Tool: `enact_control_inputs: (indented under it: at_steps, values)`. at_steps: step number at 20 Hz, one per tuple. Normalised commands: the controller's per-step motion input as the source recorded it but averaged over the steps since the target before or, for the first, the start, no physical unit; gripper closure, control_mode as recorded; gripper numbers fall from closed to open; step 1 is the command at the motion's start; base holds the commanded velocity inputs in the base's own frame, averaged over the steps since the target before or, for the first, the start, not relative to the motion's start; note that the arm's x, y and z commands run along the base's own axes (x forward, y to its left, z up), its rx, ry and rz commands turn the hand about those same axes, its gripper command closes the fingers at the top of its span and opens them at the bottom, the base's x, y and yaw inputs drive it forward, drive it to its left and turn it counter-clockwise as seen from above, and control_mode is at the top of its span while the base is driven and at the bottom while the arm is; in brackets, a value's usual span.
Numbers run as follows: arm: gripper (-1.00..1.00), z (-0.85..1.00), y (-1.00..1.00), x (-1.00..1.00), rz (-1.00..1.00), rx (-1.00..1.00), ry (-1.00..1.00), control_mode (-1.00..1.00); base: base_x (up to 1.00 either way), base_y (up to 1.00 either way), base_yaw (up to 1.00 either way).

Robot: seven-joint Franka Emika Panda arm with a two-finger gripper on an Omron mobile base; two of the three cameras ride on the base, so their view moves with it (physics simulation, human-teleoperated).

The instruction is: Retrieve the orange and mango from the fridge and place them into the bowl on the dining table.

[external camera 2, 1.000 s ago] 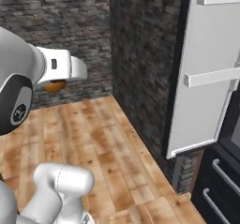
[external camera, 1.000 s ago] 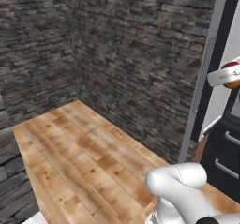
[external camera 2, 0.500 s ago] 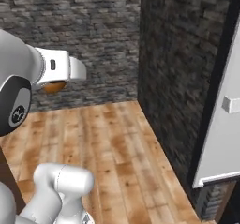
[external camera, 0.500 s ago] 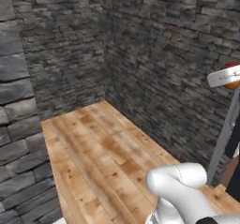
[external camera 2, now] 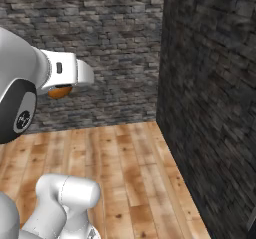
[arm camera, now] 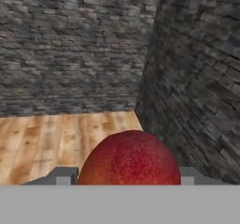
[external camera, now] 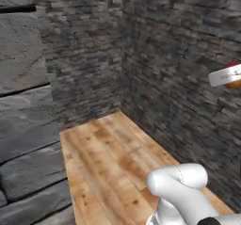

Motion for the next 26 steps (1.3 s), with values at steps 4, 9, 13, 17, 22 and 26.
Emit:
enact_control_inputs:
  at_steps: [4,9,13,17,22,26]
  values:
    - [1.0,0.0,0.0,0.0,0.0,0.0,0.0,1.0,1.0,0.33,0.04]
    - [1.0,0.0,0.0,0.0,0.0,0.0,0.0,1.0,1.0,0.21,0.3]
    - [1.0,0.0,0.0,0.0,0.0,0.0,0.0,1.0,0.87,0.13,0.64]
    - [1.0,0.0,0.0,0.0,0.0,0.0,0.0,1.0,0.73,0.02,0.75]
    - [1.0,0.0,0.0,0.0,0.0,0.0,0.0,1.0,0.74,0.0,0.8]
    - [1.0,0.0,0.0,0.0,0.0,0.0,0.0,1.0,0.78,0.0,0.77]
